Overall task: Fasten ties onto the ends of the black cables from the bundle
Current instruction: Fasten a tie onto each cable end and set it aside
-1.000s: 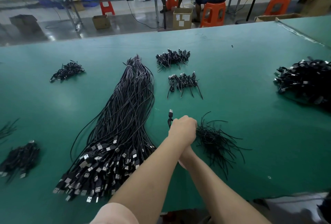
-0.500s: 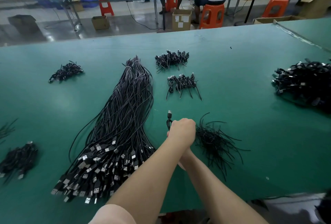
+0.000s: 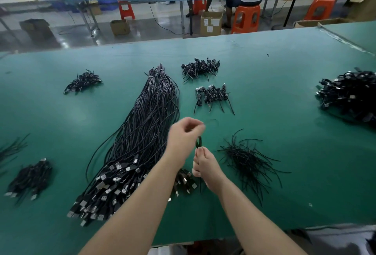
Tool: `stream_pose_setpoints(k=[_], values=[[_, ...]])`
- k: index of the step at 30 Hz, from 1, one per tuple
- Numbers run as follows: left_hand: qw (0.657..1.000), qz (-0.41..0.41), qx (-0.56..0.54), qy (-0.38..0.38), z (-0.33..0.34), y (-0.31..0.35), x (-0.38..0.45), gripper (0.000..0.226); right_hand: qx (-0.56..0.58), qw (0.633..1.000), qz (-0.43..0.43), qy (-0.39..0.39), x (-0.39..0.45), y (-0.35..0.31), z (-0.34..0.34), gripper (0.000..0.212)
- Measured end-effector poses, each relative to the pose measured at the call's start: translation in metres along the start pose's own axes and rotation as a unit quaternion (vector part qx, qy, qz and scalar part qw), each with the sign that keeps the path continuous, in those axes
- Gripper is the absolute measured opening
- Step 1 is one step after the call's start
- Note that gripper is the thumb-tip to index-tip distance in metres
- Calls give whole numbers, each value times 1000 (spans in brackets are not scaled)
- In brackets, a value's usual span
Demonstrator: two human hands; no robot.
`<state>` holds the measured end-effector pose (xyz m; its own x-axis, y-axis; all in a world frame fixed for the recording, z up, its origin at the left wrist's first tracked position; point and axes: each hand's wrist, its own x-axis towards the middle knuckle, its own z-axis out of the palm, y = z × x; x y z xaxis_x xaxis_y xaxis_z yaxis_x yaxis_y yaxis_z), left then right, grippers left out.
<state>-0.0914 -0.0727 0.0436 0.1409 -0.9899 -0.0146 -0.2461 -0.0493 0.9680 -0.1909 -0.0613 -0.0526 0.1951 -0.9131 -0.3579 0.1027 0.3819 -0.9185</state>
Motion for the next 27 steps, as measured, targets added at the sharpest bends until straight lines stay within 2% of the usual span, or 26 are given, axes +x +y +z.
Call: stream_pose_setpoints(k=[2,3,5,8,16,18,22,27], values=[[984,-110,-76,115,-13,-16,5,3,-13,1000,-14,-8,-4,-4,0,29],[974,-155,-81,143,-18,-26,6,5,-23,999,-19,-10,-5,-5,0,29],[964,-214,-44,154,-23,-43,7,5,-39,999,-24,-20,-6,-4,0,29],[961,-236,43,139,-24,-56,4,4,-51,998,-20,-39,-8,-4,-1,28],[954,-240,88,158,-28,-61,3,5,-138,987,-29,-78,-11,-4,1,27],[958,-231,106,133,-28,-60,2,5,-156,983,-35,-85,-12,-5,2,28],[966,-122,227,11,-23,-60,-6,11,-126,989,-32,-73,-12,-5,3,26],[962,-48,267,-11,-24,-58,-13,7,-99,993,-25,-63,-12,-6,4,24]])
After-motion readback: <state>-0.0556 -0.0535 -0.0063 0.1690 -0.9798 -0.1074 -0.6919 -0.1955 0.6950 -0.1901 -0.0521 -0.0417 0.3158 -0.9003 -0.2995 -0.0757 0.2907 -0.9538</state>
